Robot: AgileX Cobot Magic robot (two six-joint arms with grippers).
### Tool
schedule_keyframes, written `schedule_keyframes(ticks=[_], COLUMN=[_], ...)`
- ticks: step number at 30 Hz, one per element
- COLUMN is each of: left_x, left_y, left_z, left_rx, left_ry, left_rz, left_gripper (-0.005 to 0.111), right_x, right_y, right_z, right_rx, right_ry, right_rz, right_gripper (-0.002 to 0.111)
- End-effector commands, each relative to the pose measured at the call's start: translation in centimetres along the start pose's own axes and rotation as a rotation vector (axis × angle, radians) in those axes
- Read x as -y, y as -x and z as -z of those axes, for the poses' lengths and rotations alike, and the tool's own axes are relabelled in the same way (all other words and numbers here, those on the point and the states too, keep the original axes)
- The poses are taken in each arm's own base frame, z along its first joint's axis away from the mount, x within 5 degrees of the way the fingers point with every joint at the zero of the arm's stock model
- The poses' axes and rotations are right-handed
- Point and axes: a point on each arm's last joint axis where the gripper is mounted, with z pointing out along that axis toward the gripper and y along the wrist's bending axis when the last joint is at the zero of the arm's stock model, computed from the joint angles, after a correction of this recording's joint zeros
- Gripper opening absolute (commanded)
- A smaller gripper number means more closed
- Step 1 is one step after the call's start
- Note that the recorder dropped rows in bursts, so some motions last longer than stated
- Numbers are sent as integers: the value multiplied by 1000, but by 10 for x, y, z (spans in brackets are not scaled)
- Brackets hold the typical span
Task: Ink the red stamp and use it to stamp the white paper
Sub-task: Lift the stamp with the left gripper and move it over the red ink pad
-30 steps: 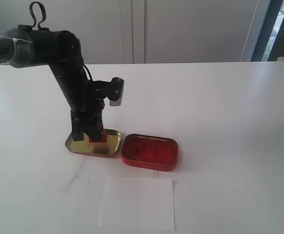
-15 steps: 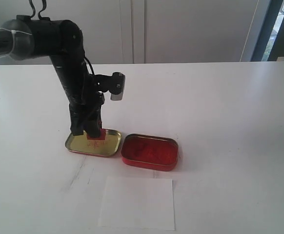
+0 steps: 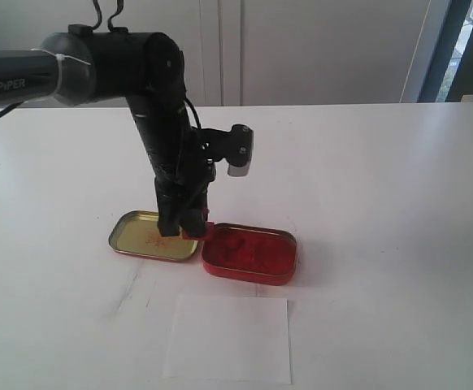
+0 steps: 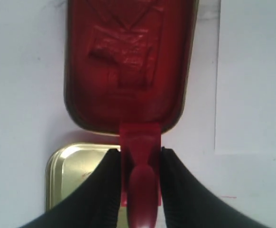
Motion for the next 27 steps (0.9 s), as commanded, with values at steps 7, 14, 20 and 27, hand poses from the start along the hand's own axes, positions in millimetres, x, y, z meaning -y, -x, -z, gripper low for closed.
schedule_keyframes(ticks=[7, 14, 20, 27], left_x=[18, 14, 9, 14], left_y=[32, 46, 58, 71], left_z=[-1, 13, 13, -4], left_rx=[27, 72, 135, 106], left_ry=[2, 8, -9, -14], left_rz=[-39, -29, -22, -75], left_gripper=[0, 0, 0, 0], right_x=[0, 0, 0, 0], right_y=[0, 0, 0, 0], right_z=[0, 0, 0, 0], right_rx=[14, 14, 14, 14], right_ry=[-7, -7, -7, -7], right_rz=[7, 7, 7, 7], right_gripper=[0, 0, 0, 0])
